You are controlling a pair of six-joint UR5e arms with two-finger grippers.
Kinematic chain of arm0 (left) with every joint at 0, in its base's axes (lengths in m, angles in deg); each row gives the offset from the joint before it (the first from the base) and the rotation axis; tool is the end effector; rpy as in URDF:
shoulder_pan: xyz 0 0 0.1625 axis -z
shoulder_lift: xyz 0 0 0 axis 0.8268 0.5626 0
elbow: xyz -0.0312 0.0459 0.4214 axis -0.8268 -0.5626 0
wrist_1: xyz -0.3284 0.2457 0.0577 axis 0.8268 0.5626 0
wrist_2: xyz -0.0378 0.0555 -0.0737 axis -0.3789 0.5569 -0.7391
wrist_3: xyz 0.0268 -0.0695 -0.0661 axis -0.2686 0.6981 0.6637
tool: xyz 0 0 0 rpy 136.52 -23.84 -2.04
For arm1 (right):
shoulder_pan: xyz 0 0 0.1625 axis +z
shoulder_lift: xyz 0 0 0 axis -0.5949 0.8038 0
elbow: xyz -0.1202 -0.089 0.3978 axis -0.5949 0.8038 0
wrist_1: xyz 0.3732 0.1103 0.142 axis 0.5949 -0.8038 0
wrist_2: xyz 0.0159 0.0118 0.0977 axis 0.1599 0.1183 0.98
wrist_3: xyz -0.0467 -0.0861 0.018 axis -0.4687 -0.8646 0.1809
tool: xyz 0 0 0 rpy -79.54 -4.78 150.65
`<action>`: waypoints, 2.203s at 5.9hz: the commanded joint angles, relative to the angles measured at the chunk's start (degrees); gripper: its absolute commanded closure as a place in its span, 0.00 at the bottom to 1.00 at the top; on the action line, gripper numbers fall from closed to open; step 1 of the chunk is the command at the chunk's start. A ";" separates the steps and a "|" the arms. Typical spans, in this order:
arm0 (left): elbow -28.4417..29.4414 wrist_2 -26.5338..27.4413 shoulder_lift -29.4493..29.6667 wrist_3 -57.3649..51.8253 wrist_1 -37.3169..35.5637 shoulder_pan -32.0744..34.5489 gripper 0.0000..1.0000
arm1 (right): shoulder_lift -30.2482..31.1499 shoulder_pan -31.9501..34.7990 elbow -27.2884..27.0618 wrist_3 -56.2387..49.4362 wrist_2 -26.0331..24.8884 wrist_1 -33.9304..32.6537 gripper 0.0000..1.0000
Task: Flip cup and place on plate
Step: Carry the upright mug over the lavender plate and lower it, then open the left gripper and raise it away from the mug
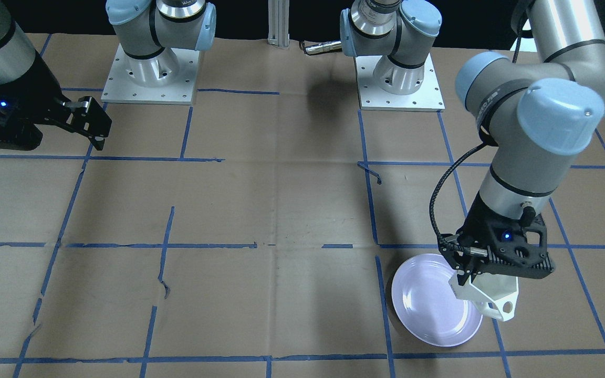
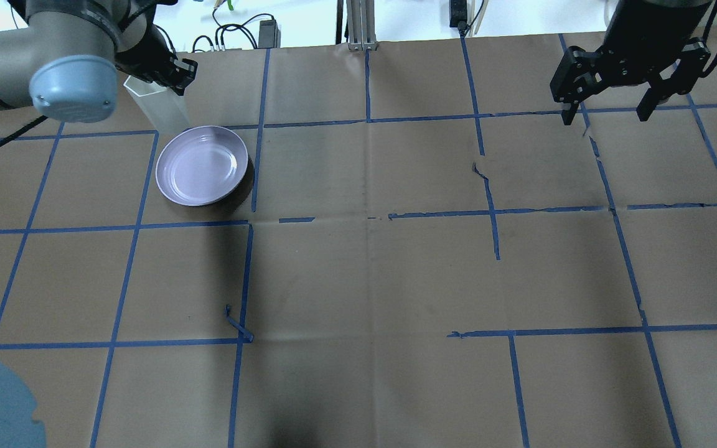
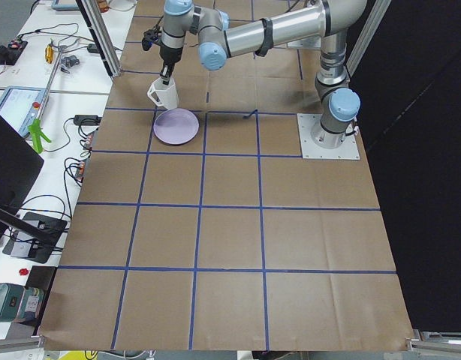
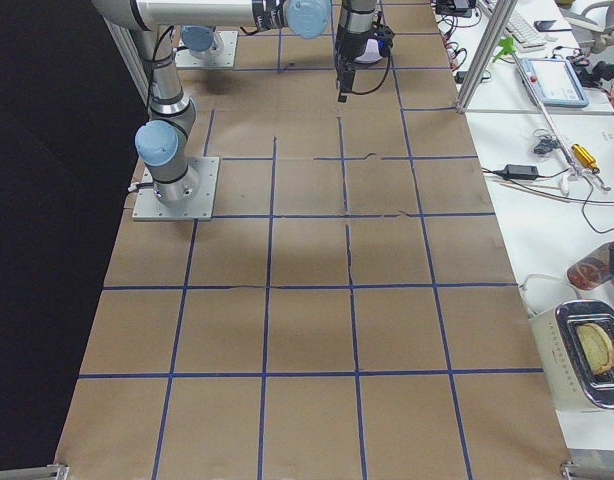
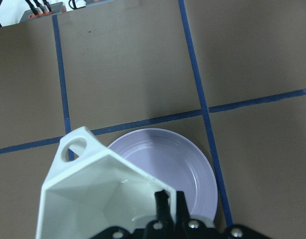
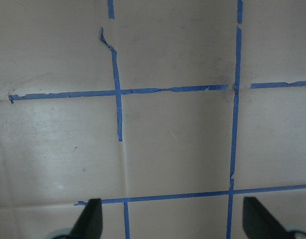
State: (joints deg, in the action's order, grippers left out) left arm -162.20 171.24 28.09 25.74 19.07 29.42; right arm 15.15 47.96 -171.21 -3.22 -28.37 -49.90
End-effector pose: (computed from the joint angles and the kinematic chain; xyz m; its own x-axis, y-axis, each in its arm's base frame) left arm -0.0768 -0.6555 0.3711 -0.9799 0.1713 -0.1025 0.1946 0.9348 -0.2972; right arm 0.0757 -0.5332 0.4969 -0.9975 0.0344 0.0610 0.0396 0.9956 0.0852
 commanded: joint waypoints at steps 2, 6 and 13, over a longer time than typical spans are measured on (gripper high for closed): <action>-4.46 0.52 4.99 0.16 -4.26 0.94 1.00 | 0.00 0.00 0.00 0.00 0.00 0.06 0.00; -8.08 1.66 4.99 -1.59 -5.83 0.51 1.00 | 0.00 0.00 0.00 0.00 0.00 -0.02 0.00; 0.87 4.47 -3.05 -0.99 17.20 -0.02 0.01 | 0.00 0.00 0.00 0.00 0.00 -0.02 0.00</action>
State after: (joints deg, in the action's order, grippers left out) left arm -163.14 175.36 28.46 24.46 28.75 29.42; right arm 15.15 47.96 -171.21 -3.22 -28.37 -49.91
